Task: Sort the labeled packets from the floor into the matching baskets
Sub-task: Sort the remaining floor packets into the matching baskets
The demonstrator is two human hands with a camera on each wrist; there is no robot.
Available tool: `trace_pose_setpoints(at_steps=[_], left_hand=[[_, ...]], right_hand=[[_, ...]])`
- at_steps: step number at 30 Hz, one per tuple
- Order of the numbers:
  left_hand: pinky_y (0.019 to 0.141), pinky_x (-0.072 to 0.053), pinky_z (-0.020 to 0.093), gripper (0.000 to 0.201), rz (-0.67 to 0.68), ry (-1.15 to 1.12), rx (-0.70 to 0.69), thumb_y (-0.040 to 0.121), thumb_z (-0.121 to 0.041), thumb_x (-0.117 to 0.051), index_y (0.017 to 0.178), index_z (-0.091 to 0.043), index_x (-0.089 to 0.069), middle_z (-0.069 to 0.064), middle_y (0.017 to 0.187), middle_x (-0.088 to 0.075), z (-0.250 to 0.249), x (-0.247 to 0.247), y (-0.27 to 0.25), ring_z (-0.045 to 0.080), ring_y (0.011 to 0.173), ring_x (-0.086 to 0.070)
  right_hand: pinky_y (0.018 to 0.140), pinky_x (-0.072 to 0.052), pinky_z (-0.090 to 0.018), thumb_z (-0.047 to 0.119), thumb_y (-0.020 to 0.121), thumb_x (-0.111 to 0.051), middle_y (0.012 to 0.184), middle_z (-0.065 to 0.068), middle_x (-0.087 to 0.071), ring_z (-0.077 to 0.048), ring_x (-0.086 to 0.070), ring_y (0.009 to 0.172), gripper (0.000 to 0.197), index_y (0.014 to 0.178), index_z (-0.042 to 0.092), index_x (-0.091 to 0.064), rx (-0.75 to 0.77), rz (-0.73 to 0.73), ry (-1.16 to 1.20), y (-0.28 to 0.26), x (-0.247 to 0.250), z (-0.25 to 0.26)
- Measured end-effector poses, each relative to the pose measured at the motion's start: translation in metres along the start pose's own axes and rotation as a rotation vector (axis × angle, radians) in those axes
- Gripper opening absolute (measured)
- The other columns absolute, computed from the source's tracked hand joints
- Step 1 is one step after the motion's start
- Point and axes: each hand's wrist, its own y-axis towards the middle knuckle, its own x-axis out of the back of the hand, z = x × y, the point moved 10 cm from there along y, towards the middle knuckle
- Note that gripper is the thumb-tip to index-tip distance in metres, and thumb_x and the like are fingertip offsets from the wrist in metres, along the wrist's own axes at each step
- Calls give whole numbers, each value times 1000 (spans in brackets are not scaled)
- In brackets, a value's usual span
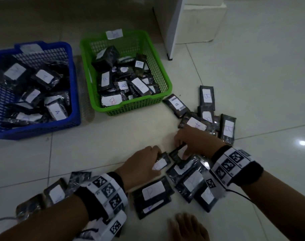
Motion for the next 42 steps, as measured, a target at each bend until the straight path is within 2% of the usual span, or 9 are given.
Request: trace_pose_setpoints(at_steps=[3, 7, 14, 17, 20, 25, 32, 36, 42], left_hand=[[70, -44, 21, 25, 122, -119, 11, 89, -33, -73, 107, -19, -64, -6, 98, -61, 10, 15, 2, 8, 86, -57], [84, -54, 25, 30, 108, -257, 78, 87, -31, -77, 115, -24, -69, -8, 104, -71, 26, 67, 0, 7, 93, -66], [82, -58, 25, 27, -385, -783, 204, 92, -17, -71, 114, -32, -71, -2, 115, -73, 67, 200, -28, 7, 97, -71], [83, -55, 22, 29, -588, -623, 249, 96, -13, -66, 119, -30, -68, -2, 115, -71, 90, 242, -37, 11, 99, -70], [84, -44, 19, 32, -654, -323, 291, 98, -12, -62, 129, -21, -64, -5, 118, -65, 100, 270, -30, 10, 108, -61], [88, -45, 23, 37, -701, -270, 345, 98, -10, -59, 136, -14, -58, 1, 130, -60, 122, 284, 1, 12, 110, -55], [99, -54, 45, 52, -705, -691, 381, 97, -6, -60, 146, -14, -46, 3, 144, -52, 151, 269, 50, 23, 122, -57], [100, -49, 28, 55, -747, -632, 328, 94, -8, -62, 146, -18, -49, -4, 140, -54, 152, 280, 43, 12, 123, -55], [76, -49, 6, 20, -768, -268, 177, 93, -19, -67, 110, -29, -72, -16, 105, -69, 138, 290, -38, -14, 81, -61]], right_hand=[[82, -53, -37, 27, 57, -90, 98, 7, -57, -17, -58, 92, 43, 92, 22, -66, -34, 22, -21, 2, 2, -4], [80, -55, -36, 27, 59, -89, 90, 10, -59, -16, -60, 87, 35, 83, 30, -64, 21, 115, 11, 12, -1, 10], [68, -50, -17, 26, 81, -76, 85, 14, -71, 0, -66, 74, 13, 92, 25, -70, 211, -30, 515, 8, 106, 61], [67, -47, -8, 20, 84, -73, 90, 8, -70, 5, -63, 71, 12, 96, 19, -71, 207, -338, 472, 20, 175, 68], [76, -46, -16, 18, 84, -72, 96, -3, -71, -11, -65, 86, 19, 101, 11, -72, 180, -606, 202, 47, 231, 76], [89, -50, -33, 27, 87, -66, 96, -11, -73, -25, -66, 94, 25, 94, 4, -74, -51, -711, 80, 103, 265, 53], [89, -52, -38, 27, 91, -59, 100, -19, -70, -33, -64, 98, 32, 96, -3, -70, -224, -760, 71, 145, 267, 29], [84, -47, -34, 29, 90, -60, 104, -21, -66, -37, -61, 102, 35, 99, -4, -67, -226, -708, 63, 158, 255, 32], [73, -53, -33, 11, 81, -60, 85, -13, -70, -22, -63, 79, 15, 87, 3, -70, 148, -854, 171, 123, 239, 129]])
